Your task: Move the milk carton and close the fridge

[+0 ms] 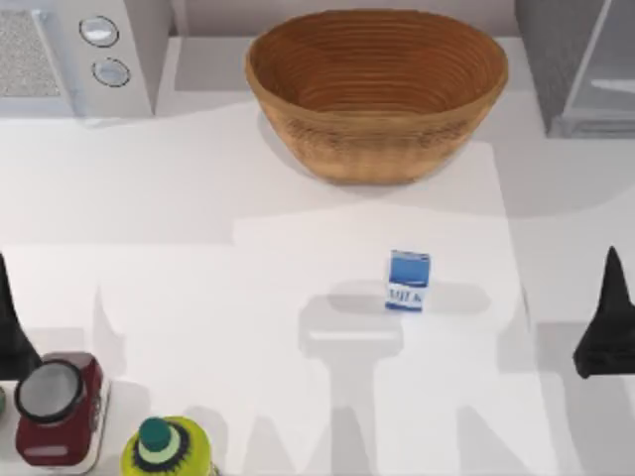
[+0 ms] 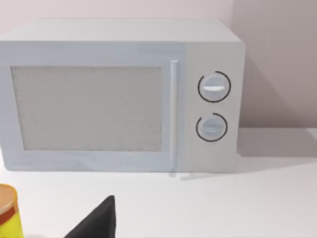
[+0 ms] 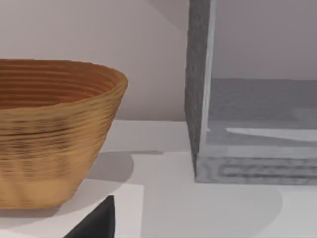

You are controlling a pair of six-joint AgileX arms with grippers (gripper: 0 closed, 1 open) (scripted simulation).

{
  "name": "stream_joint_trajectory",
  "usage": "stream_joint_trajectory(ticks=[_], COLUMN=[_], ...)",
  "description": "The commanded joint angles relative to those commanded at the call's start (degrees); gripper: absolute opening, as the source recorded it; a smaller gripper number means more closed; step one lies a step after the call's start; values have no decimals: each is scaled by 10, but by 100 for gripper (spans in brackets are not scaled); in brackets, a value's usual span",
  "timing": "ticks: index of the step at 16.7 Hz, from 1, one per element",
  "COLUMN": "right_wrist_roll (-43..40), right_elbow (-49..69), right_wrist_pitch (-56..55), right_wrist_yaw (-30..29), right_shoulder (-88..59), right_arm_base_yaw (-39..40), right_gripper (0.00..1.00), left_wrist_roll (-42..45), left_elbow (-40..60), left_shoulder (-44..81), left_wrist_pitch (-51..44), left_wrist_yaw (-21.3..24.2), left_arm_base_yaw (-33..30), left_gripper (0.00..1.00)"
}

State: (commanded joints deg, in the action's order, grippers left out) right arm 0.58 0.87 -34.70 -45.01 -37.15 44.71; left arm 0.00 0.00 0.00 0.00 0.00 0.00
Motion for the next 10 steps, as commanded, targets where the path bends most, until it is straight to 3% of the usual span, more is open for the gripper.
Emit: stream_joint_trajectory(ticks=[4,10], right_wrist_roll=[4,4], right_elbow=[4,3], right_wrist_pitch=[-65,-69], right_wrist_yaw=[-76,-80], right_shoulder=[-63,-67], right_arm_base_yaw=[76,80], right_gripper=[100,100], left_wrist_roll=[0,0], left_elbow=[0,0], left_shoulder=[0,0], left_wrist_pitch=[0,0], left_wrist_yaw=[0,0], left_arm_base_yaw=[0,0], left_gripper=[100,100])
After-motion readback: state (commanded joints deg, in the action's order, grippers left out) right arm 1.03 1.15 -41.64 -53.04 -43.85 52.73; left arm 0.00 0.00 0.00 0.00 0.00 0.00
